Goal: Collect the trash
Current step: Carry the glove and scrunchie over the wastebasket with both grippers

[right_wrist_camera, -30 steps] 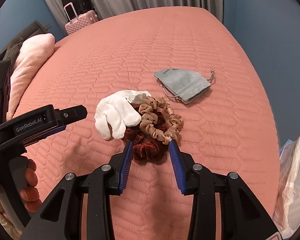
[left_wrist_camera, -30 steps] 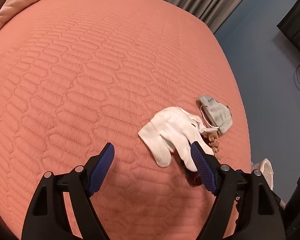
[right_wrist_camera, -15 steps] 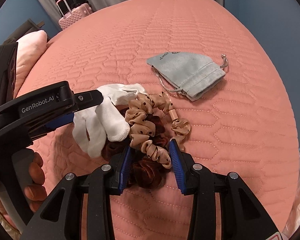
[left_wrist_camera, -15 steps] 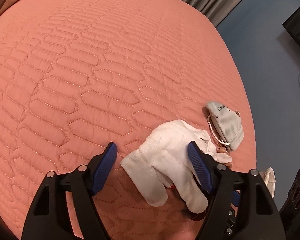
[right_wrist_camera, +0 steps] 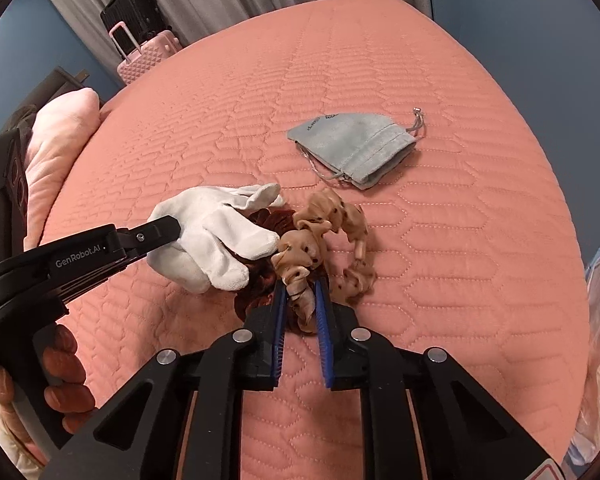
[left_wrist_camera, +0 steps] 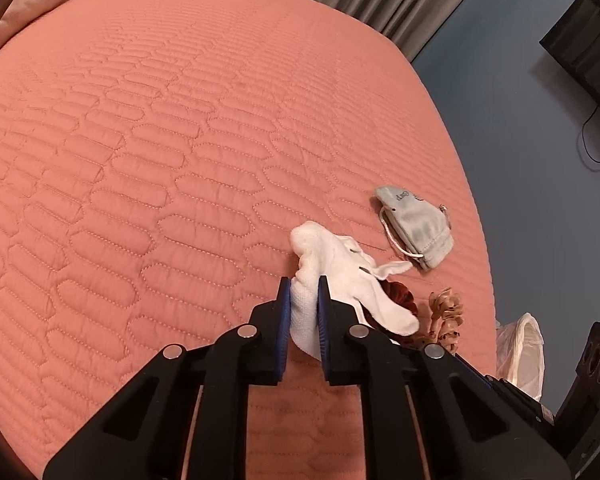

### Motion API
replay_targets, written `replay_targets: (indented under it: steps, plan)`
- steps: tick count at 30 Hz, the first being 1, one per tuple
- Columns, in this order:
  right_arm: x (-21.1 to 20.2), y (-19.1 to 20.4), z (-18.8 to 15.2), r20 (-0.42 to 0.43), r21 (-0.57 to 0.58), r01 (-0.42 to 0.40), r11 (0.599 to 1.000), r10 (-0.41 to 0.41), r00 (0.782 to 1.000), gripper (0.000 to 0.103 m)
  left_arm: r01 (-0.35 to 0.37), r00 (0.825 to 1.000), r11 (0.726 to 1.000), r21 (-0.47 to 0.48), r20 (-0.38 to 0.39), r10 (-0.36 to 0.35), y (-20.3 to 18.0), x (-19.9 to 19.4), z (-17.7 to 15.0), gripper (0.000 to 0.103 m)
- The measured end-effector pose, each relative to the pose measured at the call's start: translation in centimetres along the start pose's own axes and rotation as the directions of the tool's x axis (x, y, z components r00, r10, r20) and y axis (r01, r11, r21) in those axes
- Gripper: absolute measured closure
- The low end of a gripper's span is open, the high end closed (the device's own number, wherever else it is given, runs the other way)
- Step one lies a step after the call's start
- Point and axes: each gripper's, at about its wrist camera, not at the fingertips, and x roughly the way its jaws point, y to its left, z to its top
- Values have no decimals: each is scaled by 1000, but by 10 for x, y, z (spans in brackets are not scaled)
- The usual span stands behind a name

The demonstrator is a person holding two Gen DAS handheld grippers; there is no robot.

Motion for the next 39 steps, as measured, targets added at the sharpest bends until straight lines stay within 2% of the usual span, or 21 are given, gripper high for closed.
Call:
replay_targets:
  steps: [9,10,18,28,39]
  plan:
    - [-64,-3,-15,84,10,-29,1000,28,996,92,25,995,996,86,95,-33,-34,-68,-12,91]
    - [-71,-3,-16,94,10,-30,999,29,995,92,24,994,995,99,102,-34,-43,-68,-7,91]
    - [-140,-13,-34,186,14,-43,999,40,982,92,44,985,977,210,153,-78,-93,-107,-28,91]
    - [-219,-42,-56,298,35,-33,999,21,954,92,87,976,942,325,163,-147,-150,-130,-55,91]
    - [-279,-90,-69,384,108,-7,994,-35,922,92,120,969,890,440,145,-202,-214,-140,-85,91]
